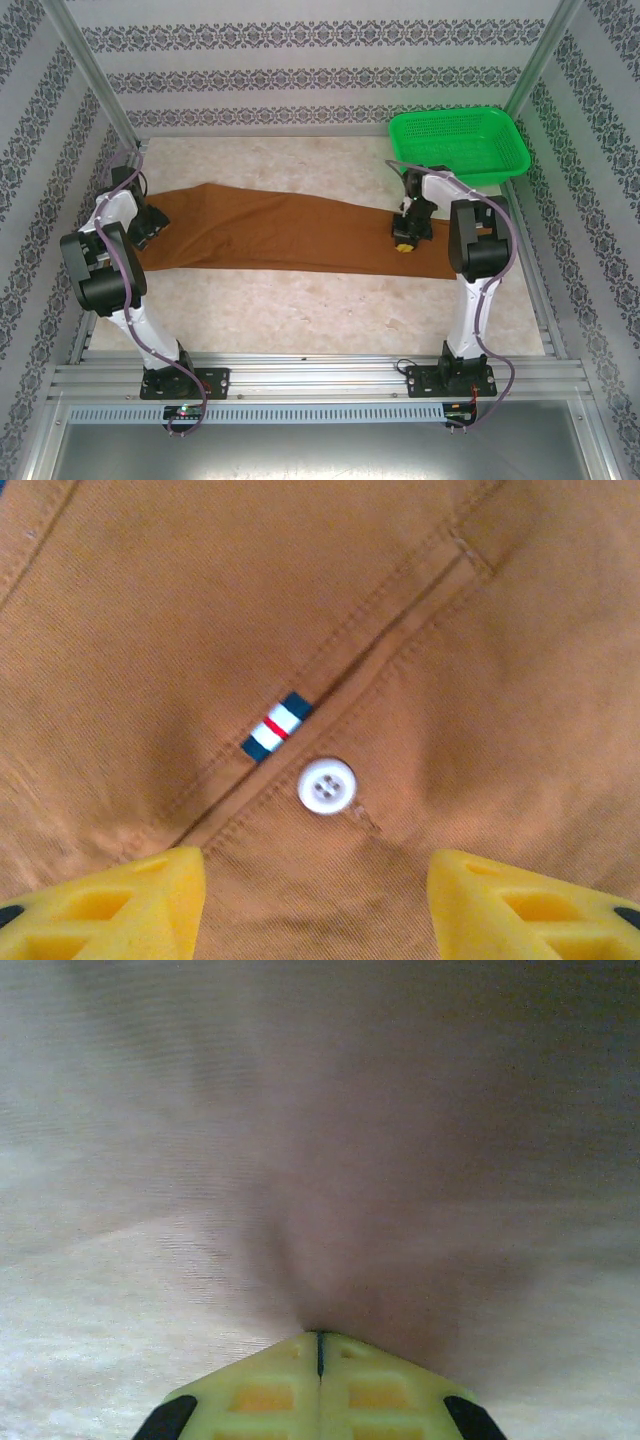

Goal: Roll up the long pants

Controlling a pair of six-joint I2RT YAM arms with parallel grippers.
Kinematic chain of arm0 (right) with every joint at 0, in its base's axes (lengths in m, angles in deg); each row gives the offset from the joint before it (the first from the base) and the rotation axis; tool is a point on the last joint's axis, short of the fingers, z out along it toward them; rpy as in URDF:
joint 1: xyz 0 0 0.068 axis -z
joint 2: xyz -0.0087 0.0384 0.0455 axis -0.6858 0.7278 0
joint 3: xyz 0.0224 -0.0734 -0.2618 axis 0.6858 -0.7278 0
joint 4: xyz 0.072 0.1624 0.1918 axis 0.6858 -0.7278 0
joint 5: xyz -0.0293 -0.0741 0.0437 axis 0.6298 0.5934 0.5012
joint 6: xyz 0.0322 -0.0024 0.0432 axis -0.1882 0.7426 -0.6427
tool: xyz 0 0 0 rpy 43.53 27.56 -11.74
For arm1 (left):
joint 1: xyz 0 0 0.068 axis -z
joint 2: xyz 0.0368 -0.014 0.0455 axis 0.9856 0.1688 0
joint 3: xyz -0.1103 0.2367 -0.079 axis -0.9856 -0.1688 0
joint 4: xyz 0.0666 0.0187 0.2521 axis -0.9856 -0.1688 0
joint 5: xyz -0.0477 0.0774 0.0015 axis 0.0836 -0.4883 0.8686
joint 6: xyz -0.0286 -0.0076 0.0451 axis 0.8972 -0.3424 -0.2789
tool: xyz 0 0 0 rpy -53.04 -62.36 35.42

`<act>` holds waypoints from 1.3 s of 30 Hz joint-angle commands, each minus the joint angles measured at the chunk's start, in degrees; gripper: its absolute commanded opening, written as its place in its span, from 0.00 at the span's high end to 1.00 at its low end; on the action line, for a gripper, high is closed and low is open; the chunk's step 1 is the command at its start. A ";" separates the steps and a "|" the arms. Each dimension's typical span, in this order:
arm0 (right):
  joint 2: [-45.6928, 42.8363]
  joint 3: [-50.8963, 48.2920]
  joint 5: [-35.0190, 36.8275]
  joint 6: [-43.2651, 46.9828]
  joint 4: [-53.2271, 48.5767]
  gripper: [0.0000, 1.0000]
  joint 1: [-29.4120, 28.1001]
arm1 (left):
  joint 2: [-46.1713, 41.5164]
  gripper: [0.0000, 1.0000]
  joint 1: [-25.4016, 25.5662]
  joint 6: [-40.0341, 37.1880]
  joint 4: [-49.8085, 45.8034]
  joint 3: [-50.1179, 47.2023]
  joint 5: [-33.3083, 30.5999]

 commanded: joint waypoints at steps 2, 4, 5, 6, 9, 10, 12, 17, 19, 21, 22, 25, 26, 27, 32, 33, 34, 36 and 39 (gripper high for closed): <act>-2.37 -3.25 14.04 -0.55 -2.30 0.84 5.34 | 1.70 0.38 -0.71 1.04 1.02 -2.47 -0.50; -5.51 -6.06 14.09 -0.93 0.66 0.66 9.01 | 2.19 0.38 -1.46 2.39 2.08 -3.64 0.75; -7.08 -7.40 14.11 -1.55 2.26 0.58 11.41 | 2.59 0.38 -2.26 3.30 2.73 -4.18 1.65; -8.69 -8.44 14.13 -2.16 3.46 0.54 13.53 | 3.33 0.39 -2.93 4.26 2.84 -4.39 2.10; -13.72 -11.09 12.89 -4.04 7.41 0.42 19.80 | 3.13 0.42 -5.51 7.89 4.30 -6.35 1.23; -14.31 -11.02 12.82 -4.31 7.75 0.42 21.03 | 2.25 0.43 -6.27 9.22 4.58 -7.35 0.12; -15.51 -10.43 14.14 -4.37 7.92 0.41 23.47 | 0.72 0.43 -7.18 9.69 5.27 -8.19 -1.61; -15.83 -8.66 16.82 -4.40 8.07 0.41 27.45 | -1.28 0.43 -9.86 10.91 5.10 -9.17 -3.41; -14.86 -7.45 17.64 -4.19 7.69 0.41 28.67 | -1.49 0.43 -11.36 11.01 6.93 -9.97 -1.51; -13.18 -7.06 15.71 -4.24 8.21 0.41 29.83 | -0.34 0.44 -11.48 10.44 6.75 -8.87 0.12; -12.14 -6.71 15.37 -4.32 8.02 0.41 30.01 | 0.15 0.45 -11.47 10.16 7.42 -8.84 1.33; -9.78 -6.61 13.51 -4.74 9.52 0.41 30.40 | 1.91 0.48 -11.03 9.48 8.05 -8.59 3.22; -9.25 -6.67 12.44 -4.92 10.20 0.41 30.22 | 2.25 0.48 -10.94 9.40 8.37 -8.75 3.46; -8.87 -6.58 11.28 -5.19 10.81 0.42 30.07 | 2.47 0.49 -10.86 9.18 8.81 -9.07 3.87; -10.71 -7.60 8.75 -6.35 14.06 0.67 29.28 | 2.37 0.52 -10.76 8.92 9.39 -9.80 3.97; -11.73 -7.58 9.67 -6.63 14.28 0.95 29.32 | 2.03 0.53 -10.76 8.78 9.25 -9.92 3.71; -12.68 -7.51 10.84 -6.91 14.34 1.00 29.42 | 1.72 0.53 -10.76 8.69 9.26 -10.05 3.51; -14.36 -6.59 13.30 -7.08 14.04 1.00 29.87 | 1.09 0.54 -10.68 8.36 8.98 -10.05 2.83; -16.51 -4.09 16.78 -7.07 13.88 1.00 30.51 | 1.02 0.55 -10.51 8.15 8.80 -9.88 2.34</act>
